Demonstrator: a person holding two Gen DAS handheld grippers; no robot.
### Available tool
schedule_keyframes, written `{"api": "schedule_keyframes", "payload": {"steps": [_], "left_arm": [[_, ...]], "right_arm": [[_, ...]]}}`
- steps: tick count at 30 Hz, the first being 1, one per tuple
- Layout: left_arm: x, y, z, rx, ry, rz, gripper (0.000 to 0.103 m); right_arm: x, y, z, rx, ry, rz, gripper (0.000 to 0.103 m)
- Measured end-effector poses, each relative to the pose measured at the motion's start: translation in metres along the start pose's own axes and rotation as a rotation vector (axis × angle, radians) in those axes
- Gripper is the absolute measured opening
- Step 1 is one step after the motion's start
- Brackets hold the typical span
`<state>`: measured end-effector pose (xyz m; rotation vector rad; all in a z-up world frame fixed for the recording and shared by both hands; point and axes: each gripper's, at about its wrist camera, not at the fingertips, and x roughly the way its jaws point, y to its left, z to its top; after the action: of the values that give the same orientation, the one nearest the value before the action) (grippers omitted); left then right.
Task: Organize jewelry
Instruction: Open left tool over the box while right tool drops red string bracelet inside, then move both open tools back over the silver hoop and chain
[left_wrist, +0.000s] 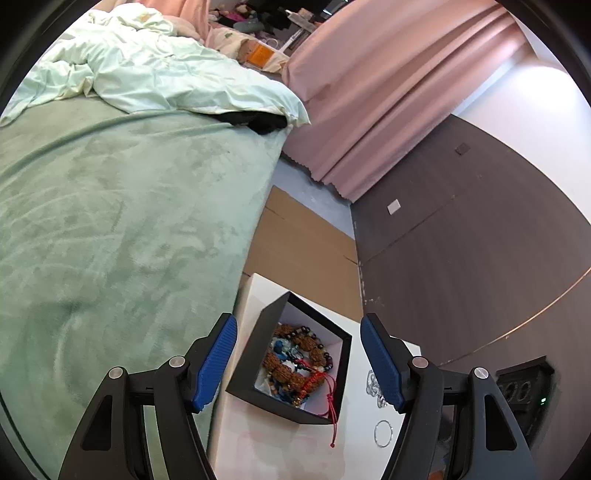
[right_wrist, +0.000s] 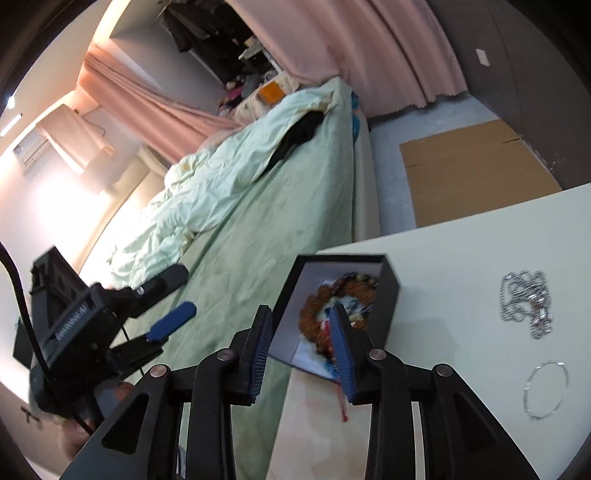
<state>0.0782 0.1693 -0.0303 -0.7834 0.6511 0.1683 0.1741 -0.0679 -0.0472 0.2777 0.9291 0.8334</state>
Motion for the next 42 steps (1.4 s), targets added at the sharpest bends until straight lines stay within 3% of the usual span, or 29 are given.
{"api": "schedule_keyframes", "payload": {"steps": [11,13,15,16,30,38,41,42], "left_arm": [[0.011,-0.028,-0.023,0.065,0.043,-0.016,0.07],[0.015,-0.038,-0.03,0.09,0.057,-0.022,0.07],[0.018,-0.046,-0.036,0.111,0.07,-0.028,0.07],[0.02,-0.051,-0.04,0.122,0.078,-0.032,0.07],[0.05,-0.105,-0.085,0.266,0.166,-0.051,0.07],[0.081,-0.139,-0.123,0.41,0.256,-0.057,0.07],[0.094,-0.15,-0.138,0.467,0.277,-0.029,0.073],[0.098,-0.152,-0.142,0.479,0.284,-0.03,0.077]], "right_arm": [[-0.052,-0.042,0.001,0.058,-0.029,-0.086,0.034],[-0.062,-0.051,0.0,0.072,-0.022,-0.111,0.04],[-0.072,-0.06,-0.002,0.084,-0.031,-0.131,0.059],[-0.079,-0.065,-0.004,0.091,-0.038,-0.147,0.06],[-0.122,-0.122,-0.01,0.186,0.001,-0.254,0.06],[-0.144,-0.152,-0.011,0.229,0.011,-0.253,0.061],[-0.152,-0.159,-0.011,0.239,0.003,-0.262,0.079],[-0.153,-0.161,-0.011,0.244,0.001,-0.265,0.081]]}}
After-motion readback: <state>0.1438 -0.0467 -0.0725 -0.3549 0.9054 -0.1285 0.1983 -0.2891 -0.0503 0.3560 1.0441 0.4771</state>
